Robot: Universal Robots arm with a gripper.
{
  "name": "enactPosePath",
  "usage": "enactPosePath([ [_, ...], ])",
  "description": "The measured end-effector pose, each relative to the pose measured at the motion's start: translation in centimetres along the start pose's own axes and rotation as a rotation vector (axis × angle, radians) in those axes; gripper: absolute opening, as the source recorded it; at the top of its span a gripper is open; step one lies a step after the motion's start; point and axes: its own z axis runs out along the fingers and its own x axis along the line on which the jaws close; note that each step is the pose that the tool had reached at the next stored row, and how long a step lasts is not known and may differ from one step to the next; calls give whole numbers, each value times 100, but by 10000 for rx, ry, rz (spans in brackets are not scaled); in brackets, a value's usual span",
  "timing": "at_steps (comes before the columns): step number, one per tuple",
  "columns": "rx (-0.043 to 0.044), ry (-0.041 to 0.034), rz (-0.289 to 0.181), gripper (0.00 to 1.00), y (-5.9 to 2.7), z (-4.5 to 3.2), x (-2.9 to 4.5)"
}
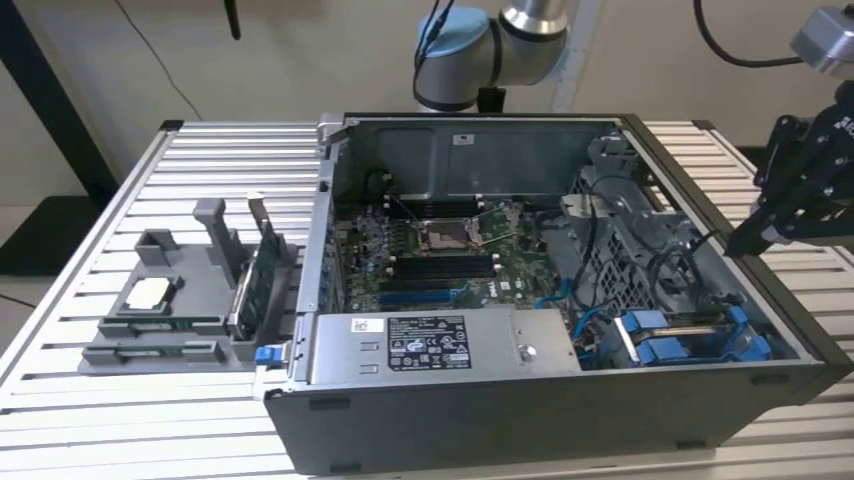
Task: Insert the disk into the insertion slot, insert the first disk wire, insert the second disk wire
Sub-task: 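Insert the second disk wire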
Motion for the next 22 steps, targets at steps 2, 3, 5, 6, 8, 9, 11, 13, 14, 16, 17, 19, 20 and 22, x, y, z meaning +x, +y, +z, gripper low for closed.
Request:
enactPosePath([
  [2, 21, -6, -2, 16, 50, -20, 8],
  [3, 32, -7, -2, 16, 74, -28, 12],
  [5, 56, -13, -6, 16, 124, -42, 20],
  [6, 68, -16, -7, 16, 149, -49, 24],
  [8, 96, -22, -10, 16, 204, -63, 33],
  [9, 110, -25, -12, 16, 231, -70, 38],
  [11, 140, -31, -14, 16, 284, -76, 48],
  [13, 178, -37, -20, 16, 340, -74, 59],
  [14, 198, -41, -22, 16, 371, -70, 66],
  [16, 243, -51, -25, 16, 433, -62, 80],
  [17, 264, -55, -28, 16, 461, -57, 86],
  [19, 306, -63, -33, 16, 512, -49, 98],
  [20, 326, -66, -35, 16, 535, -46, 103],
  [22, 352, -74, -38, 16, 564, -41, 109],
])
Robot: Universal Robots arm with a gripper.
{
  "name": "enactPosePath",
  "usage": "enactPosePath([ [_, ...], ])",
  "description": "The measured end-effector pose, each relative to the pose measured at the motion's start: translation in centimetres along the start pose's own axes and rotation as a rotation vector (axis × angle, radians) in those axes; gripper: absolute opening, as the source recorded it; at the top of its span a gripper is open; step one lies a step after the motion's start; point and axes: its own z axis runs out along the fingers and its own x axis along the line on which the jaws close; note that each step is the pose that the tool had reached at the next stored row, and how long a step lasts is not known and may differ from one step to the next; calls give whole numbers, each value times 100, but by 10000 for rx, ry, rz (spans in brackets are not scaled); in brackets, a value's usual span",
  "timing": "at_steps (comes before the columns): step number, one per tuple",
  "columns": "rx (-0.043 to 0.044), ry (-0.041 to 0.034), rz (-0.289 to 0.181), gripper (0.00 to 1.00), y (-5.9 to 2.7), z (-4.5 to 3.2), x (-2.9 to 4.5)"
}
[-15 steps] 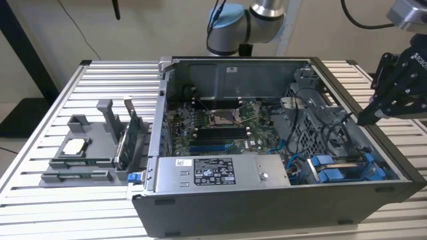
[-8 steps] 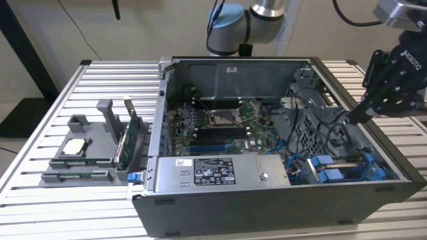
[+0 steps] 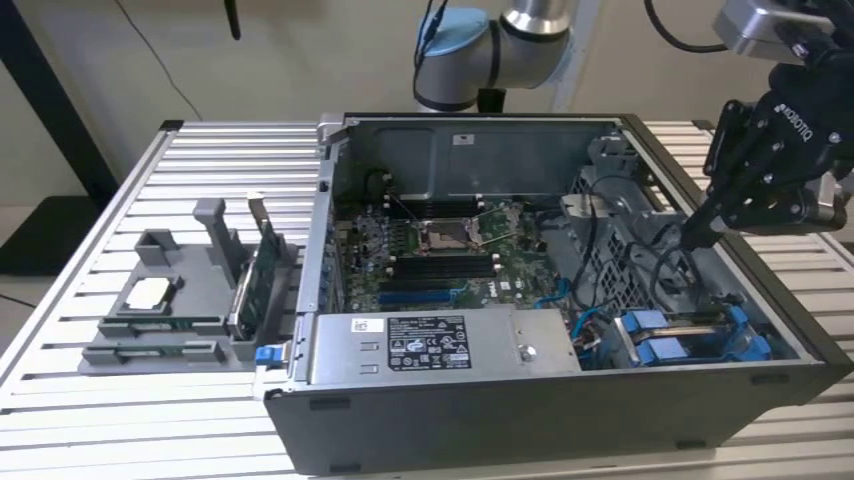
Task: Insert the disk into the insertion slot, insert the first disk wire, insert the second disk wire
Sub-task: 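Insert the second disk wire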
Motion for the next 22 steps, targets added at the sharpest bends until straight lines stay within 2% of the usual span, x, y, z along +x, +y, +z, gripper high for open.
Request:
enactPosePath([
  [22, 41, -13, -6, 16, 11, 57, 13],
])
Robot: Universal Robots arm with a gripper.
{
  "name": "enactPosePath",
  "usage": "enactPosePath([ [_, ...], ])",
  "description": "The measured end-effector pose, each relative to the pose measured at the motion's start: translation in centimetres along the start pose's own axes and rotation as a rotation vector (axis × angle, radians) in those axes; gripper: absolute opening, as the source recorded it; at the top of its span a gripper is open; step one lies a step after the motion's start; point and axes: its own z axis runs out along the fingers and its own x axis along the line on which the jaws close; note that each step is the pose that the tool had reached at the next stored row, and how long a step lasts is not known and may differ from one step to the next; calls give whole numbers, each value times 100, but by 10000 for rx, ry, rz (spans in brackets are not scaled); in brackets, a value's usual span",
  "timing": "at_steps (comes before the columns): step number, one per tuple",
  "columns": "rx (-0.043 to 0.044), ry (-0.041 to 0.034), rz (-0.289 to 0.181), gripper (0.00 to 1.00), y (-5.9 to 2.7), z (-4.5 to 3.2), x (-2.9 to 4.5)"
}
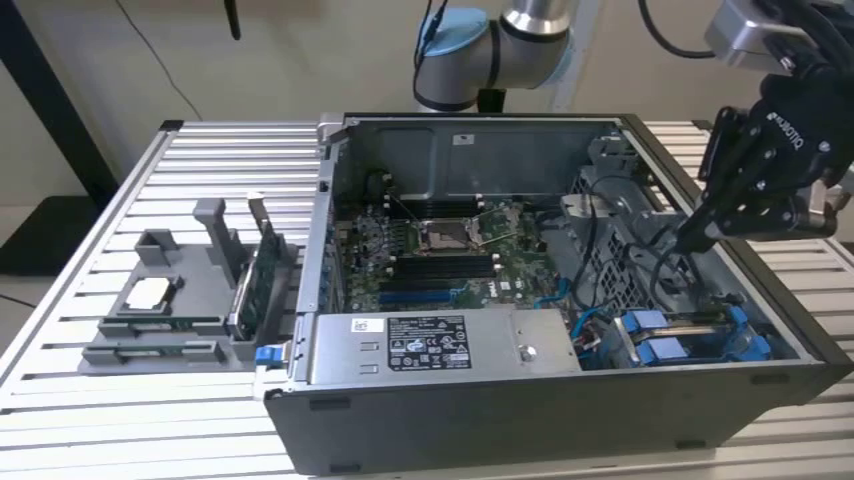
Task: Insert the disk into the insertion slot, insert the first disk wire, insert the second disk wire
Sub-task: 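Insert the second disk wire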
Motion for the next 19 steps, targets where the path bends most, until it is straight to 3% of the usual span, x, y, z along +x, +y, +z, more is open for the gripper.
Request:
enactPosePath([
  [19, 30, 2, -2, 16, -19, 123, 23],
])
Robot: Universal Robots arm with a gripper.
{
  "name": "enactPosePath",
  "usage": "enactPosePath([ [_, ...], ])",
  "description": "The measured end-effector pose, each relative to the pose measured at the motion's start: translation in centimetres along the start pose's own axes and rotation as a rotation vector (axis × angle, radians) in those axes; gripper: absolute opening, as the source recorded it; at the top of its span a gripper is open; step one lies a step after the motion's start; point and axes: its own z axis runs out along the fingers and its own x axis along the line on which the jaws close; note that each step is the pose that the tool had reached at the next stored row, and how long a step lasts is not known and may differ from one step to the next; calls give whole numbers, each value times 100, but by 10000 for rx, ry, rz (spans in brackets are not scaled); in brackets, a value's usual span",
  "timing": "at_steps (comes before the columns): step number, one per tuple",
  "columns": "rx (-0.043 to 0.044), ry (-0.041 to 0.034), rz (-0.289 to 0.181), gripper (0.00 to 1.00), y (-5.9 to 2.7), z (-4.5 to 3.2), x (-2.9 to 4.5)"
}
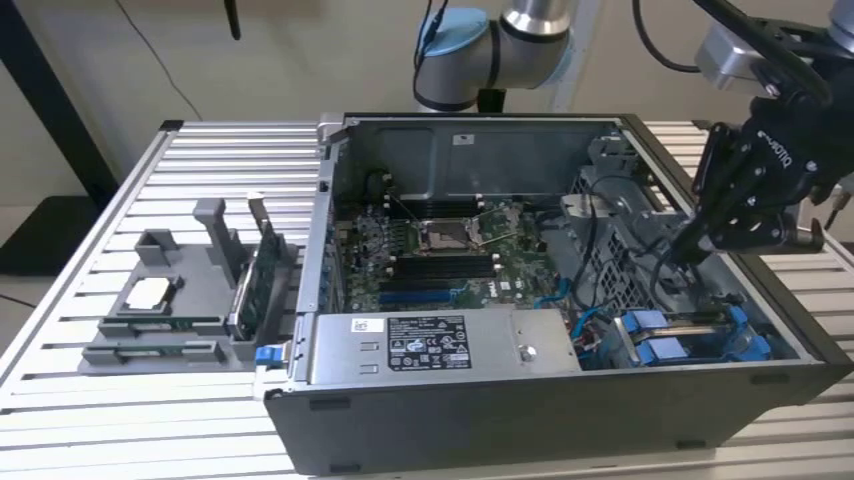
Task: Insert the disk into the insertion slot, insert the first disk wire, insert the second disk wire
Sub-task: 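Insert the second disk wire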
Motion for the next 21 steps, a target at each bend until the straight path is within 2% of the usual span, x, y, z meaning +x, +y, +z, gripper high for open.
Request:
enactPosePath([
  [5, 25, -7, -3, 16, -3, 24, 5],
  [13, 162, -33, -24, 16, -4, 97, 13],
  [21, 199, -34, -78, 16, -16, 137, 54],
])
